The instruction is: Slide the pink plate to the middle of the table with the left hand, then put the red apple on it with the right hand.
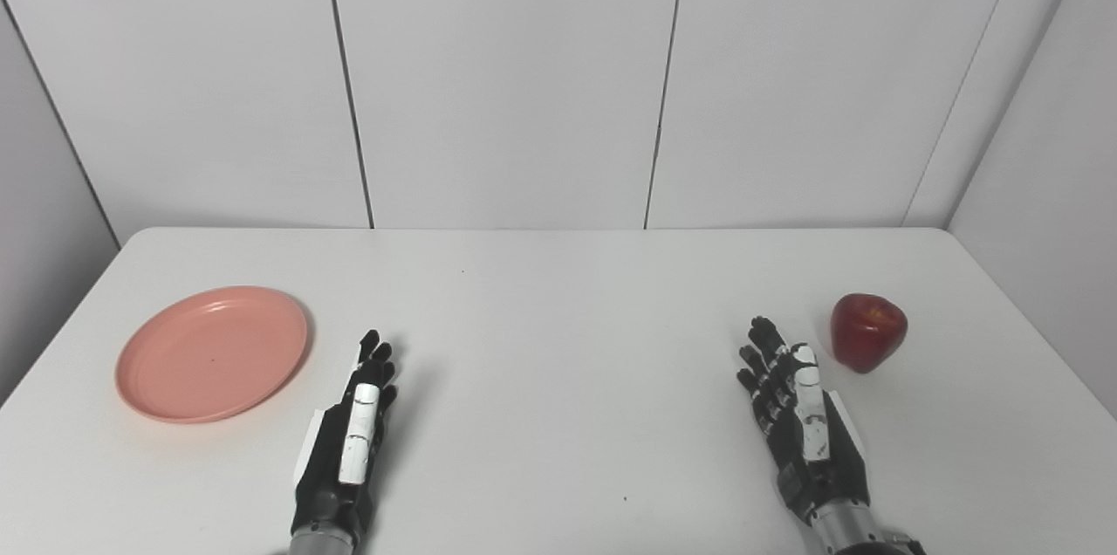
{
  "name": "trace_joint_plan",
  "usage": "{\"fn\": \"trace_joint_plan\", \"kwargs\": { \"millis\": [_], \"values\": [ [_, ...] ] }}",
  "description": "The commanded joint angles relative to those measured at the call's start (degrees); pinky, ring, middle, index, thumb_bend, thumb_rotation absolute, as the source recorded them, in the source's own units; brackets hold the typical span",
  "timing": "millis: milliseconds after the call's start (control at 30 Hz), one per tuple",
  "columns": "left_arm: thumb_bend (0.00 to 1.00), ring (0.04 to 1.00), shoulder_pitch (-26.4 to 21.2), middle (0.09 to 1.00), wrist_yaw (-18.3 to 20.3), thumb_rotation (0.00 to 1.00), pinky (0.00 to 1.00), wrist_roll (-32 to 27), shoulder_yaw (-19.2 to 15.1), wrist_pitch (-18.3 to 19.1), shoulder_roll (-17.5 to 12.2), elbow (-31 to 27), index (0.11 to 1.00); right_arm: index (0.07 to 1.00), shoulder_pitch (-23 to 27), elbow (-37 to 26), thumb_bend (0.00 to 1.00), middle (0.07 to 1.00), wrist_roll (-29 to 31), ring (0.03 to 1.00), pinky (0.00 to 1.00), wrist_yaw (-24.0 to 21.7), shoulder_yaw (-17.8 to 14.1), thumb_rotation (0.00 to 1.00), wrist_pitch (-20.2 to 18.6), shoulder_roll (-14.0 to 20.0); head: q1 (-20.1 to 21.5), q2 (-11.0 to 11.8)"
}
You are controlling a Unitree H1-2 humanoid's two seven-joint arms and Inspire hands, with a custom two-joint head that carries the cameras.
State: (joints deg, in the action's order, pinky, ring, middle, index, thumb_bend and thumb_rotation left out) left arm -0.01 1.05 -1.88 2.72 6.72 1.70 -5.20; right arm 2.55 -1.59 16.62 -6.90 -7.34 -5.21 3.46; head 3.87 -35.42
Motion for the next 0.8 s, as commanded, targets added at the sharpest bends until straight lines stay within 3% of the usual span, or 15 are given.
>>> {"fn": "trace_joint_plan", "kwargs": {
  "millis": [0, 300, 767],
  "values": [
    [0.78, 1.0, -0.8, 1.0, 0.3, 1.0, 1.0, -0.1, 0.1, -0.9, 0.2, -1.2, 1.0, 0.939, 0.3, 0.7, 0.9, 0.981, 0.1, 0.981, 1.0, 0.2, -0.2, 0.95, 1.7, -0.4, 0.0, 0.1],
    [0.77, 1.0, -0.9, 1.0, 0.3, 1.0, 1.0, -0.1, 0.1, -0.9, 0.2, -1.4, 1.0, 0.959, -0.8, -1.3, 0.88, 1.0, 0.6, 1.0, 1.0, 1.8, -1.1, 0.94, 1.0, -2.1, 0.2, 0.1],
    [0.78, 1.0, -0.9, 1.0, 0.4, 1.0, 1.0, -0.9, -0.3, -1.2, 0.4, -1.3, 1.0, 0.971, -1.2, -1.1, 0.86, 1.0, -1.4, 1.0, 1.0, 1.7, -0.7, 0.97, 1.7, -1.6, 0.3, 0.2]
  ]
}}
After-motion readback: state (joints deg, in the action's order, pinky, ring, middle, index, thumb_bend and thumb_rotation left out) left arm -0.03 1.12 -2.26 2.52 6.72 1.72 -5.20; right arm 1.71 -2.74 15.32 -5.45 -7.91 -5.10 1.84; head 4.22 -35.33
